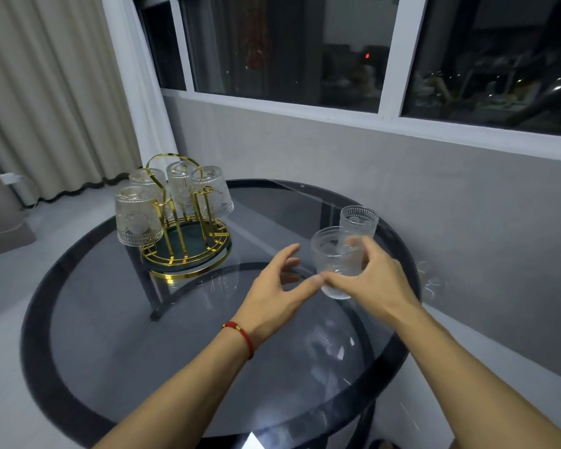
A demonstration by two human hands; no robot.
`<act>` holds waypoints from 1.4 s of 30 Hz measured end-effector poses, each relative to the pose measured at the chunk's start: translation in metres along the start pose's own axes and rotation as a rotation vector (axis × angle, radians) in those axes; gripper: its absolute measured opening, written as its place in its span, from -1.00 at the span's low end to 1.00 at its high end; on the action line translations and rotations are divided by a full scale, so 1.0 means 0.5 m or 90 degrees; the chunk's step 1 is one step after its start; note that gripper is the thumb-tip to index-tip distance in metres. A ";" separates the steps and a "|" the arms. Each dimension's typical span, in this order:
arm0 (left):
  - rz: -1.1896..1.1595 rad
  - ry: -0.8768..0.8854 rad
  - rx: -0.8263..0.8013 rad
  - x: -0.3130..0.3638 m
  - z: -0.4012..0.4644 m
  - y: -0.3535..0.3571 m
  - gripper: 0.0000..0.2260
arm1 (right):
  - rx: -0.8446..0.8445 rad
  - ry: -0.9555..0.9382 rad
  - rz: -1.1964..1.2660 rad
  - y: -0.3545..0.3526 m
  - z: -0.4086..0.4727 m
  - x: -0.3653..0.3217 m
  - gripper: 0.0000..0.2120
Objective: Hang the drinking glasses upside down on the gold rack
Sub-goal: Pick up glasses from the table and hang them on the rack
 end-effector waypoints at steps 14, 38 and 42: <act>-0.247 -0.145 0.305 -0.015 -0.002 -0.147 -0.43 | -0.407 0.109 0.543 0.208 -0.018 -0.107 -0.49; 0.524 -0.085 0.111 -0.153 0.000 -0.311 -0.35 | -0.088 -0.029 0.213 0.176 0.173 -0.314 -0.30; 0.508 -0.065 0.097 -0.157 -0.004 -0.308 -0.35 | -0.044 -0.133 0.063 0.182 0.185 -0.388 -0.29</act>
Point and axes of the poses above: each hand's wrist, its own z-axis towards the middle knuckle, its own y-axis out of the palm, x = y × z, the point moved 4 cm from there along z, towards the middle knuckle, and after that the axes turned 4 degrees about y, right-handed, at the moved point
